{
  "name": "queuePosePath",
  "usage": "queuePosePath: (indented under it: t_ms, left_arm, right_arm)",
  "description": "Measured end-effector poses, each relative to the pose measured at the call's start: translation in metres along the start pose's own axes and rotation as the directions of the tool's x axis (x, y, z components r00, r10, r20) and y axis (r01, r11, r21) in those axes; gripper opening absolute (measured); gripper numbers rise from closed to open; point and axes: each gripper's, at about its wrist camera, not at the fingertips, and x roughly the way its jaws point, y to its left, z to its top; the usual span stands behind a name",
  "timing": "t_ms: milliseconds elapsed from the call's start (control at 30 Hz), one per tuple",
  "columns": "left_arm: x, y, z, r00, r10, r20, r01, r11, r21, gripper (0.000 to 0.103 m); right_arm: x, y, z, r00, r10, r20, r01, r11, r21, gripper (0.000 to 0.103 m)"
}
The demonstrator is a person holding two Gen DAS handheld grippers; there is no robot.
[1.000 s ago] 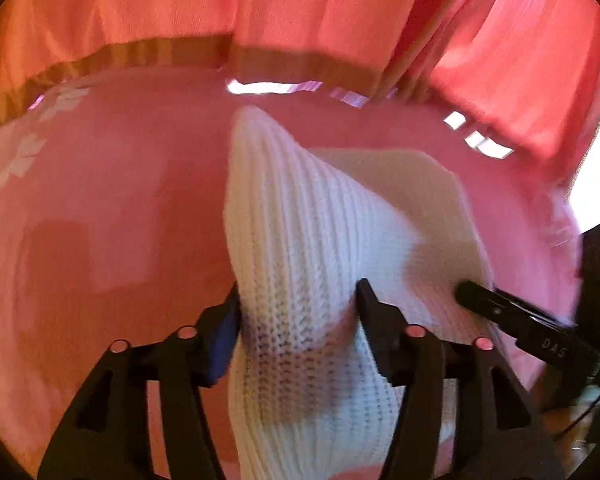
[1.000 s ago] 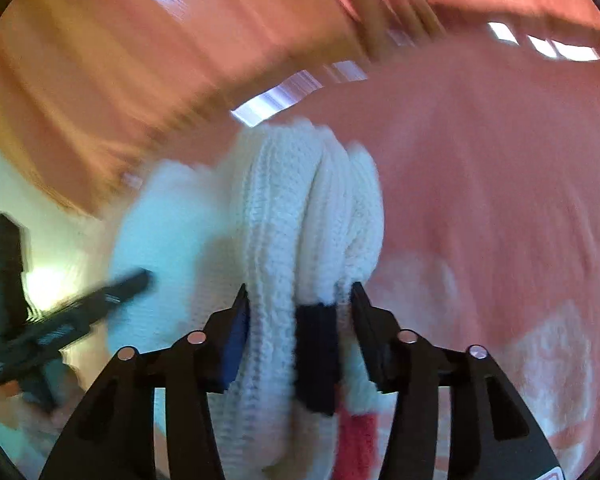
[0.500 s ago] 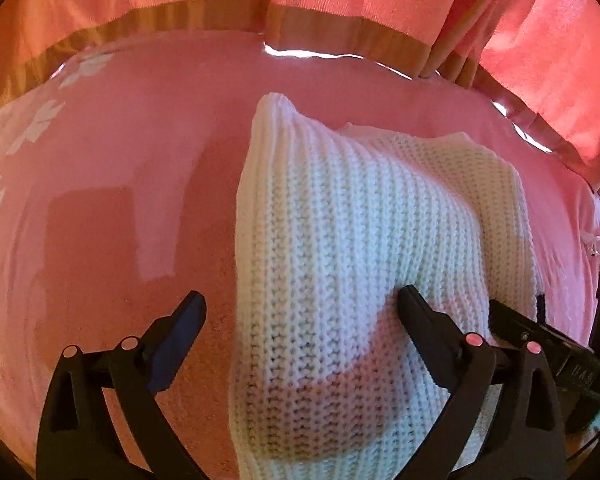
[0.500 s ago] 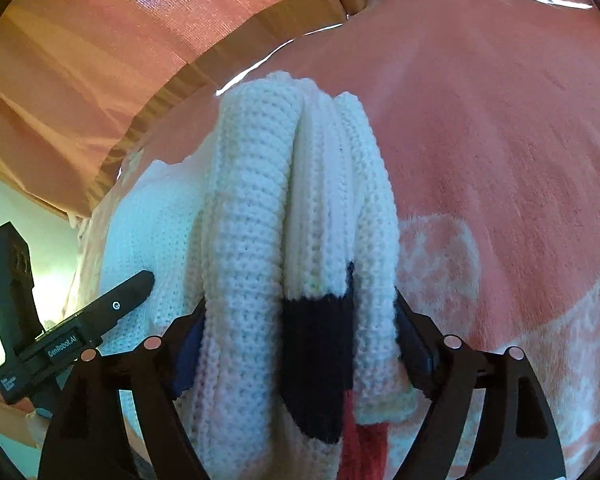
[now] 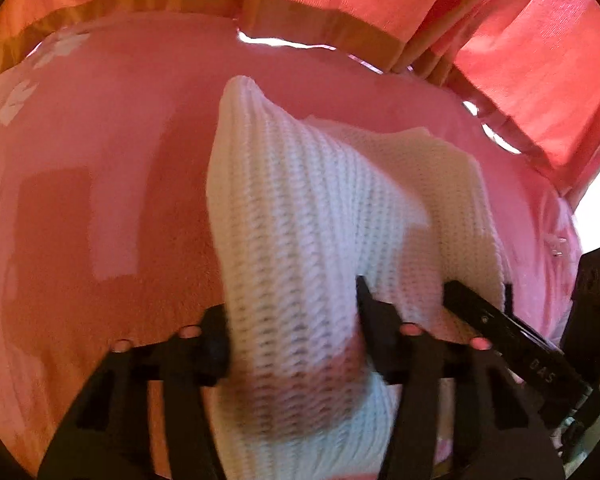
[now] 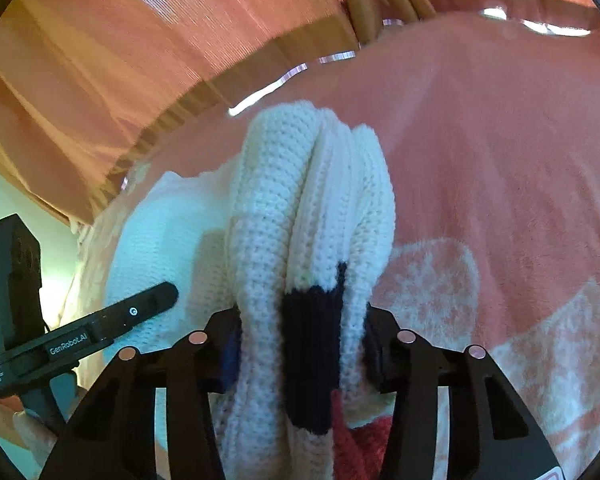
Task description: Fold small clothes
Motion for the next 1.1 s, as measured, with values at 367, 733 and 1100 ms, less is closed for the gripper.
queuePosePath:
  t_ms: [367,733,1100]
  left_arm:
    - [-0.136,-0.046,-0.023,0.971,-0.194,0.136,0.180,0.977,0.112,0.042]
    - [-0.308,-0.056,-0.011,0.828,-0.294,0.478,0.172,0.944,0.282,0.043]
    - [-0.238,0.043,0.065,0.822,-0.091,0.562,0.008,0.989,0.150,0.070]
  right_arm:
    - [-0.140,0.067,-0.025,0.966,0.065,0.252,-0.040,0.994,-0.106,0.046]
    - [-0.256,0.164,0.006,0.827,0.261,0.498,-0.098,0.939,-0.330,0.046]
    - [-0.091,0.187,0.085,0.897,0.273,0.347,-0.121,0.908,-0.401,0.067]
